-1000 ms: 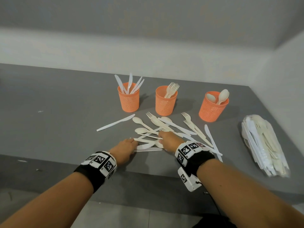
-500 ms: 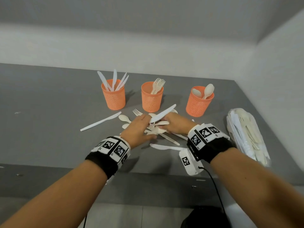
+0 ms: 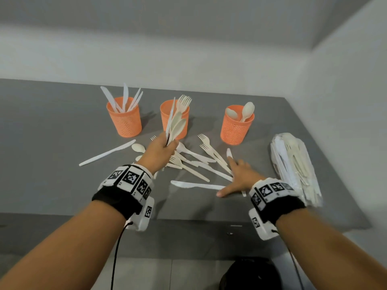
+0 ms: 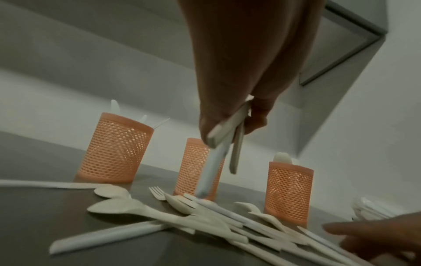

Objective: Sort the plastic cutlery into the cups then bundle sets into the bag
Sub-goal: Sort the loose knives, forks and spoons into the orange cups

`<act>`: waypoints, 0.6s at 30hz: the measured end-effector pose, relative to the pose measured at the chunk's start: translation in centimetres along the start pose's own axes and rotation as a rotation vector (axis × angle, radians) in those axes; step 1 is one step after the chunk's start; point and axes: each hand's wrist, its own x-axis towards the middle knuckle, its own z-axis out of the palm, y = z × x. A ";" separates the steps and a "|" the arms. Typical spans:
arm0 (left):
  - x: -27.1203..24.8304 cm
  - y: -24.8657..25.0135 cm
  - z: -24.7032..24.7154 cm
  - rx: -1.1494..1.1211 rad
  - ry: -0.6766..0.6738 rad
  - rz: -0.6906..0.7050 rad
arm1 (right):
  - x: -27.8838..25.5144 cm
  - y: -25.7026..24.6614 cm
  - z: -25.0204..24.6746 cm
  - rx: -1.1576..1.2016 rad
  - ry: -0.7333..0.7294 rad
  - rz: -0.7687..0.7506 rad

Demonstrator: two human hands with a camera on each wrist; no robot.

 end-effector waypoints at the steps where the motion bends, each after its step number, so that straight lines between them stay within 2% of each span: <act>1: -0.1 0.3 0.3 -0.036 0.004 -0.030 | 0.3 -0.7 0.3 -0.002 0.033 -0.028; 3: -0.5 0.6 1.0 -0.096 -0.003 -0.076 | 1.4 -1.8 0.6 0.022 0.119 -0.057; 7: -0.3 -0.1 1.0 -0.173 -0.010 -0.124 | 3.4 -2.4 0.3 0.013 0.274 -0.022; 9: 0.2 -0.5 0.5 -0.186 -0.015 -0.145 | 4.0 -2.3 -0.2 -0.026 0.281 -0.028; 13: 1.3 -1.3 -0.1 -0.191 -0.048 -0.160 | 4.9 -2.9 -0.8 0.008 0.190 -0.044; 18: 2.1 -1.6 -0.9 -0.233 -0.106 -0.166 | 6.6 -5.3 -0.8 -0.002 0.280 -0.008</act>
